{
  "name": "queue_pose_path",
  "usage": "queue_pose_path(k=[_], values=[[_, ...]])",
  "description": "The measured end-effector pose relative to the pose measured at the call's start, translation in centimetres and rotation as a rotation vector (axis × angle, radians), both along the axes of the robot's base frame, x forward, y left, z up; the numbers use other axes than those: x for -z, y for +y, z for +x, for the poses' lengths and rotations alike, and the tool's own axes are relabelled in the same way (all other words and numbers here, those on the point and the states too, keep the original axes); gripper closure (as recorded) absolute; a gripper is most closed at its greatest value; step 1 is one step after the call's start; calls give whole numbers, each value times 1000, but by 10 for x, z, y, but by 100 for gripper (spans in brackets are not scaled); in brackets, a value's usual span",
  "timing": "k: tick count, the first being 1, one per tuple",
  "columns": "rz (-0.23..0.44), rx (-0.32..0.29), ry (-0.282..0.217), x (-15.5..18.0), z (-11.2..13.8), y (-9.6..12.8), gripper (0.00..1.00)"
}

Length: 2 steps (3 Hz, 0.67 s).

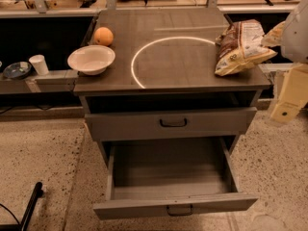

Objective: Place brown chip bag into middle drawer

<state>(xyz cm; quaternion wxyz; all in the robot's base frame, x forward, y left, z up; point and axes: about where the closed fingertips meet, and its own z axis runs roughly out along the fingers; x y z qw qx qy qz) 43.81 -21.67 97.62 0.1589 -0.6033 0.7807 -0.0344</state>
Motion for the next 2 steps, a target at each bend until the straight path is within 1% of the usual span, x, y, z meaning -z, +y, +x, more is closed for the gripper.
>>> queue_pose_path(k=[1,2], values=[[0,0,0,0,0,0,0],[-44,27,-48,12,21,-8,0]])
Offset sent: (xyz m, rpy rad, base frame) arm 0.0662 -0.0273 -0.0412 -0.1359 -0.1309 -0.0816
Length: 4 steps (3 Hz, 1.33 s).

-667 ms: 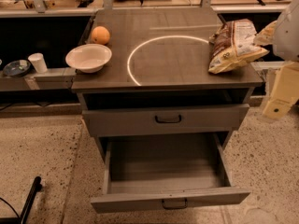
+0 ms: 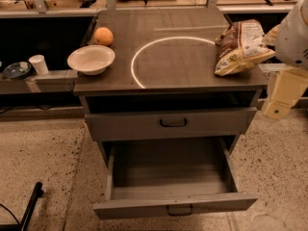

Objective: Place brown chip bag into middle drawer

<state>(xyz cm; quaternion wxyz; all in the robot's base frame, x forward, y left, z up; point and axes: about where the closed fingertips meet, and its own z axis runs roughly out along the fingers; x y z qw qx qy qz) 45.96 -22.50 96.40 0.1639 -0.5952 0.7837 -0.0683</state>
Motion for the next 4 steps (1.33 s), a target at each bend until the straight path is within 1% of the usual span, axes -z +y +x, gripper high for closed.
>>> queue_pose_path(k=[1,2,3,4], values=[[-61,-8,-49,40,27,-22,0],[-106,-90,-136,79,75,-33,0],[-145,-145,-267,89,132,-33,0],[-195,-176,-356,81,176,-37,0]])
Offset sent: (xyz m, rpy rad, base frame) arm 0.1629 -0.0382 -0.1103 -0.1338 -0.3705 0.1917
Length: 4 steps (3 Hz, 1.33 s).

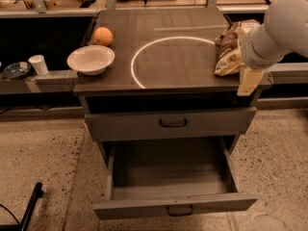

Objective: Place brown chip bag into middle drawer

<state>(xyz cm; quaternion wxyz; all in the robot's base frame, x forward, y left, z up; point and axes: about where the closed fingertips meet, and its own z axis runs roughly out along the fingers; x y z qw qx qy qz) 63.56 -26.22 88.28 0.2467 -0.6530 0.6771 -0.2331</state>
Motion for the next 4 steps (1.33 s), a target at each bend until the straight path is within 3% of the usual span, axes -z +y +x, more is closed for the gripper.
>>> queue_pose_path(k=[1,2,3,4], values=[[-47,0,-18,2,31,-14,4],[-77,29,15,17,49,-36,22],[-93,27,25,21,57,-44,45],[-46,-28,-2,2,52,-35,68]])
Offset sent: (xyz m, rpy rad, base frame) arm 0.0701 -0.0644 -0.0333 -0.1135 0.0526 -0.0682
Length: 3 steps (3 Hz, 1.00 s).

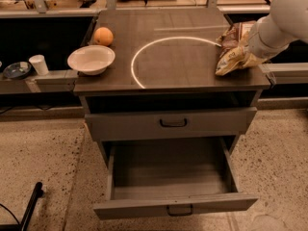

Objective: Place brown chip bag into middle drawer

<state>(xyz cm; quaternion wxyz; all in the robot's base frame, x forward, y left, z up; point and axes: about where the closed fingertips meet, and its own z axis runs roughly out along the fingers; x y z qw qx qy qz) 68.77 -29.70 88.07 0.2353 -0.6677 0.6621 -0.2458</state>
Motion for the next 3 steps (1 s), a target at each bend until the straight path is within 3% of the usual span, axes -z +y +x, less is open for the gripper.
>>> queue_pose_path(k=[1,2,3], values=[[131,-111,-84,-36,-11,16,92],[328,-271,-205,-70,-49,24,100],[448,-384,-313,-88,-89,45,100]])
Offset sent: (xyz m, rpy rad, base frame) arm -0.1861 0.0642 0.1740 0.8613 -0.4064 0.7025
